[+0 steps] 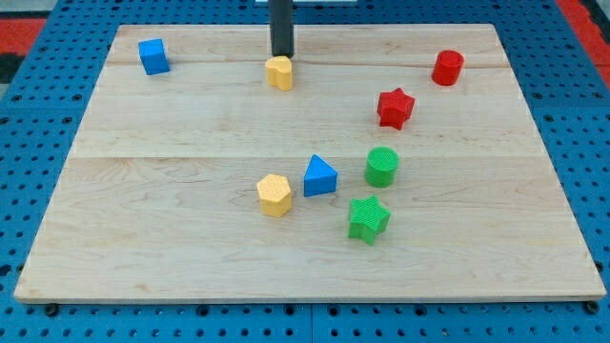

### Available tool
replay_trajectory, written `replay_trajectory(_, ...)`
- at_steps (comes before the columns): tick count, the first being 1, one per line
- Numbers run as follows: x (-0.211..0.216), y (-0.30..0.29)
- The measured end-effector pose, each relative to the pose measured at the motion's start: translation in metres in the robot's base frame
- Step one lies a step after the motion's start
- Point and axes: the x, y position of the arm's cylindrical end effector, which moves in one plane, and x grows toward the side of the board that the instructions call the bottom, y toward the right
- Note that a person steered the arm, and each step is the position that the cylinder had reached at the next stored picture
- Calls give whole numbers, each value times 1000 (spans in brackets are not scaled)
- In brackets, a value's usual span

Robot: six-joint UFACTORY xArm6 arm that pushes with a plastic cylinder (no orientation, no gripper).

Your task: Move your arm diagonal to the top left of the yellow heart

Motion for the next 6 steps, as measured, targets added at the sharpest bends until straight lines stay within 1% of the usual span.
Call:
replay_trajectory(1,-19,-25)
replay_trajectory(2,-59,-32)
replay_trajectory(3,-56,-81)
replay_trajectory(4,-40,-116)
replay_trajectory(5,-15,-147)
replay_trajectory(6,-5,-137)
